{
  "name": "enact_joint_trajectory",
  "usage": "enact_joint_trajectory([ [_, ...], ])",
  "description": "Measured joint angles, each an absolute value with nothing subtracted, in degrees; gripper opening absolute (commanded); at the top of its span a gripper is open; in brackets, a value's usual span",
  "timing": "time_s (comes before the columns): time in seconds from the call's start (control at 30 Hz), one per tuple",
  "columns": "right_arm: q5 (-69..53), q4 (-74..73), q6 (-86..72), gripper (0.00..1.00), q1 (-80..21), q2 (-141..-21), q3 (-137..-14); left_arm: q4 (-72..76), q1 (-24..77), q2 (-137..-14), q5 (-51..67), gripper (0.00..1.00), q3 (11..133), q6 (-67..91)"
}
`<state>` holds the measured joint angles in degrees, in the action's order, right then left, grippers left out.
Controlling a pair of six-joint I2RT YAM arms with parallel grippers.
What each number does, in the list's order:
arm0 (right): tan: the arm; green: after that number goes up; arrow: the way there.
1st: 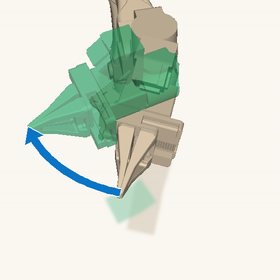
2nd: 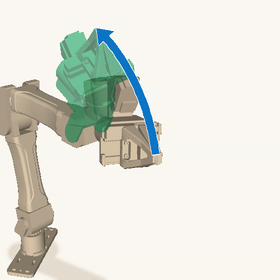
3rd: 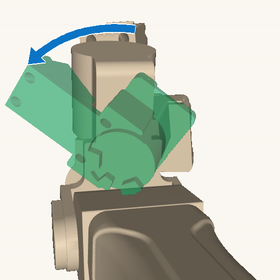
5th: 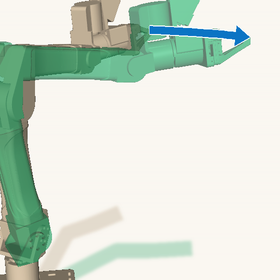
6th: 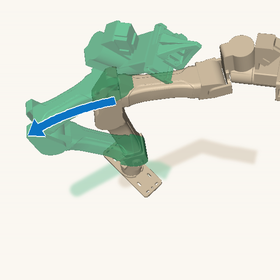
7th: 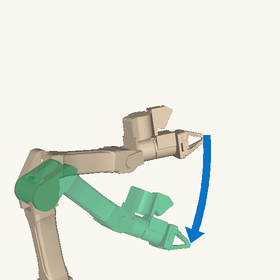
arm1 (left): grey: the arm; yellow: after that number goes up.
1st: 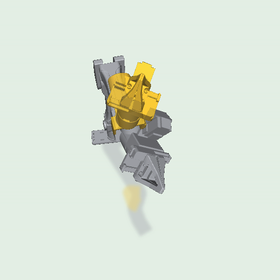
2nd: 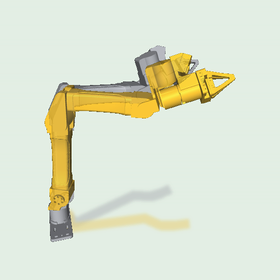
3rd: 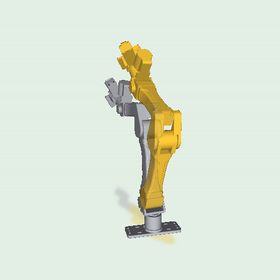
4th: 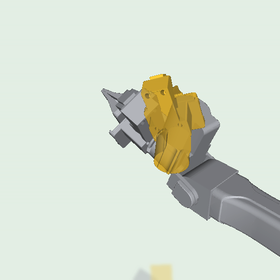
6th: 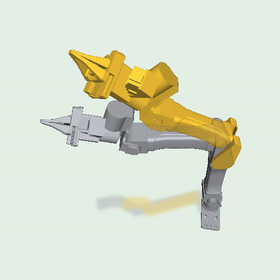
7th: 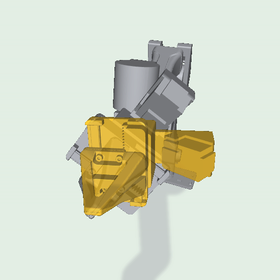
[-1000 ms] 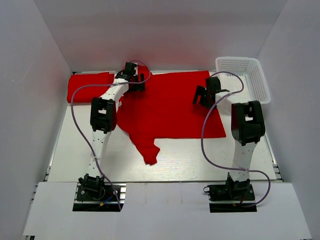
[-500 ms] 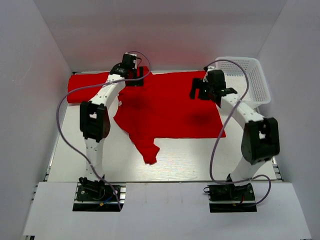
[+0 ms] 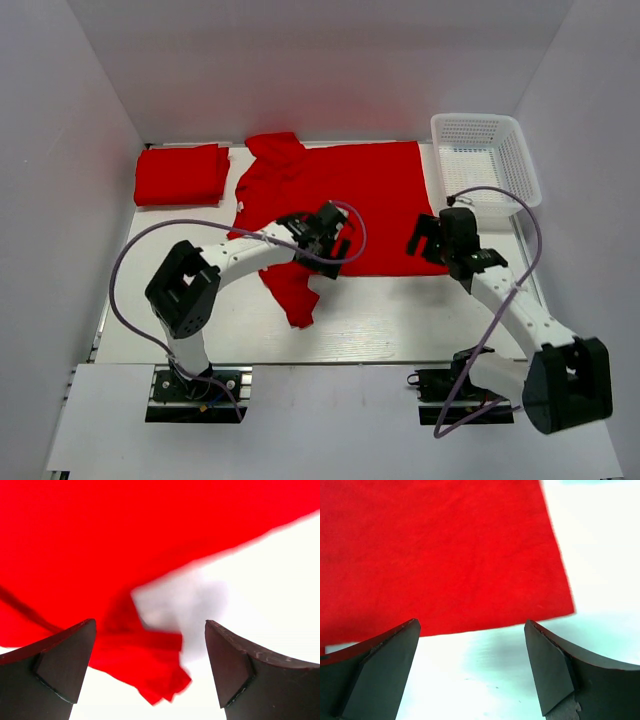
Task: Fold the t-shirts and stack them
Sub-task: Flatten out the tshirt
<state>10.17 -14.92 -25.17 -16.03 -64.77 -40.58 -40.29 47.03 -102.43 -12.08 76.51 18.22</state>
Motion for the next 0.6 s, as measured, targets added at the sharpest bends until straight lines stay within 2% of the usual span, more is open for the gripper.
enact_joint_trajectory([
  [0.13,14.72,-16.36,-26.72,0.9,-15.86,-58.43,-38.74,-40.25,50.81,-102.1,-10.76,1.0,71.26,21.82],
  [0.37,18.0,-17.87,-27.73,0.9,-15.75,-54.59,-35.24,-40.01,55.16,-101.91,-10.46,0.84,69.25,26.98],
  [0.53,18.37,-19.07,-27.94,0.9,-15.75,-55.4,-34.81,-40.6,56.82,-101.91,-11.62,0.66,69.1,30.5],
  [0.57,18.37,-19.18,-27.94,0.9,-15.73,-55.59,-34.81,-40.86,56.93,-101.91,-12.03,0.66,69.01,31.14],
  [0.6,18.35,-19.25,-27.94,0.9,-15.7,-55.83,-34.81,-41.21,57.17,-101.91,-12.64,0.56,68.93,31.55],
])
